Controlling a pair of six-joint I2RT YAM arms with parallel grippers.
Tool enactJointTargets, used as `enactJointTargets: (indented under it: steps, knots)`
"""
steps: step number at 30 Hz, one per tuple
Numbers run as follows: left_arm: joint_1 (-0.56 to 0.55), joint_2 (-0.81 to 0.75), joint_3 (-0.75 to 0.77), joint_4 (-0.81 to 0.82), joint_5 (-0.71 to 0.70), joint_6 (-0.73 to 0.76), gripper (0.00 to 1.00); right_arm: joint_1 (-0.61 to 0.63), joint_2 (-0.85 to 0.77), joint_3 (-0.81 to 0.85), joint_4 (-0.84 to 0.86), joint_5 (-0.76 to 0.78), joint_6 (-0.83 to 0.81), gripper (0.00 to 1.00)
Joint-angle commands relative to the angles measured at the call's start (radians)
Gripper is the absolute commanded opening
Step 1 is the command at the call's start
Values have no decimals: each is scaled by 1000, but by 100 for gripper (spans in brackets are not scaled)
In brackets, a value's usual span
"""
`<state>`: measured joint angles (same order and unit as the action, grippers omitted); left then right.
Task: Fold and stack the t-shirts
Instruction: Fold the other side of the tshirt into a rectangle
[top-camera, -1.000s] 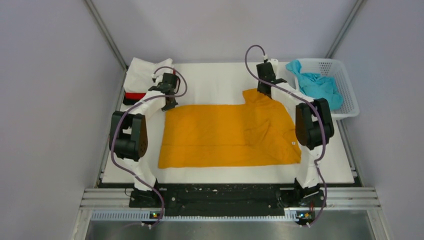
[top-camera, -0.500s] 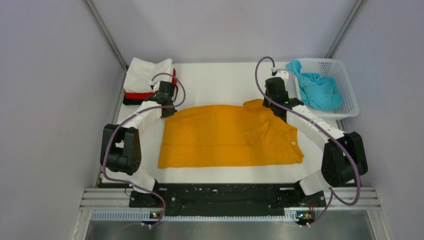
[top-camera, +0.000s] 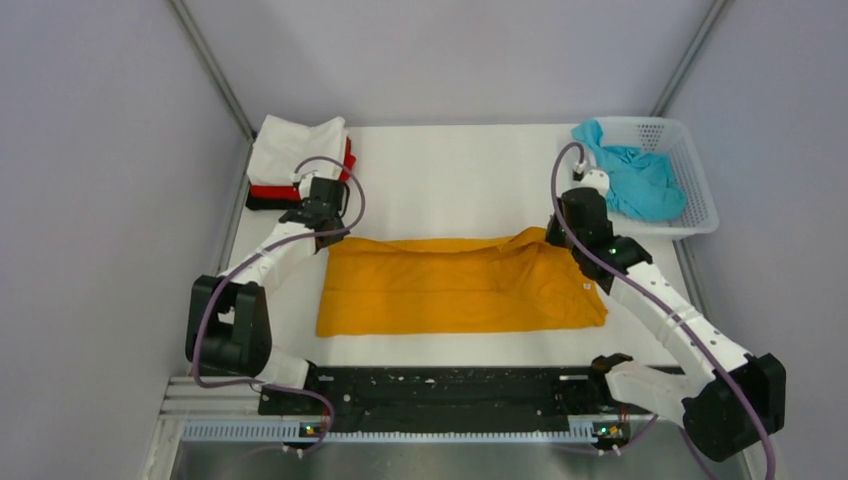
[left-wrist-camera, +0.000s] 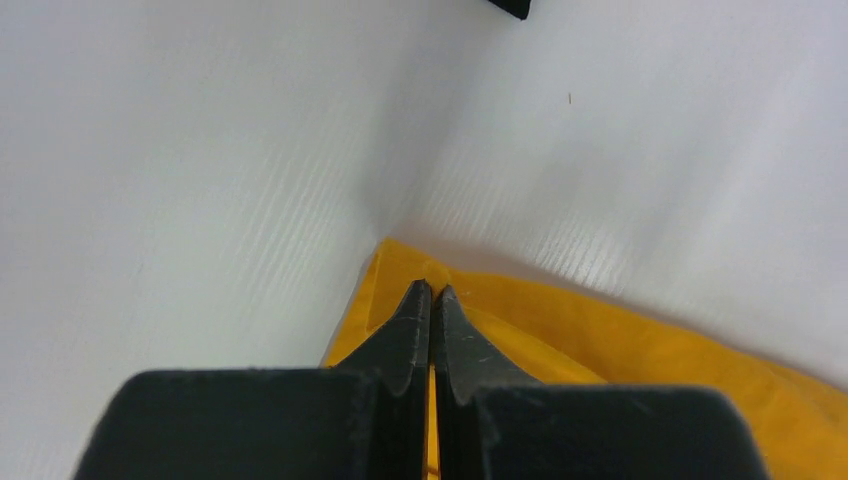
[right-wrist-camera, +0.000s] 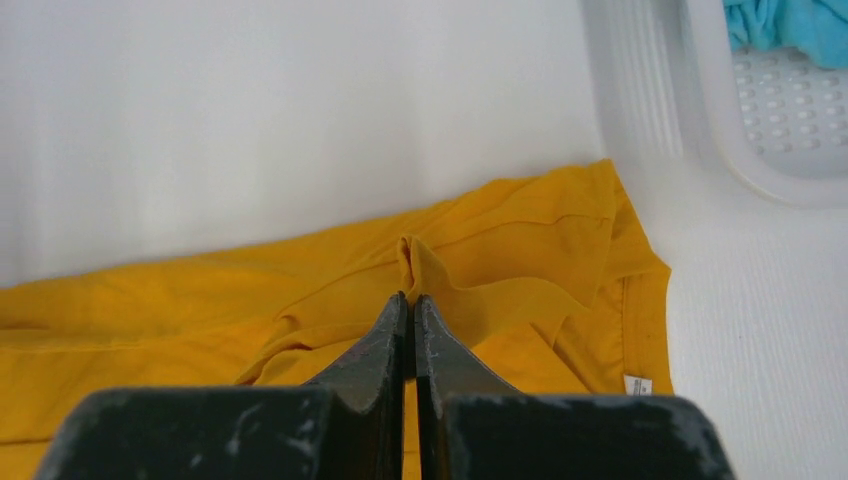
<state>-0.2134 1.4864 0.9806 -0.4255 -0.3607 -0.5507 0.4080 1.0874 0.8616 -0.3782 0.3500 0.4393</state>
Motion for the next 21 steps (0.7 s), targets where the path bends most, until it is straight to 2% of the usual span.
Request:
enactJointTargets:
  steps: [1, 15, 17, 21]
  knots:
    - [-9, -64, -41, 59, -9, -10, 0, 12, -65, -42, -36, -71, 19, 0]
    - [-15, -111, -126, 49, -26, -50, 1, 13, -146, -165, -117, -131, 26, 0]
    - [-17, -114, -137, 37, -40, -69, 5, 14, -149, -194, -127, -146, 39, 0]
    - [-17, -159, -166, -15, -96, -114, 20, 30, -177, -246, -201, -179, 108, 7]
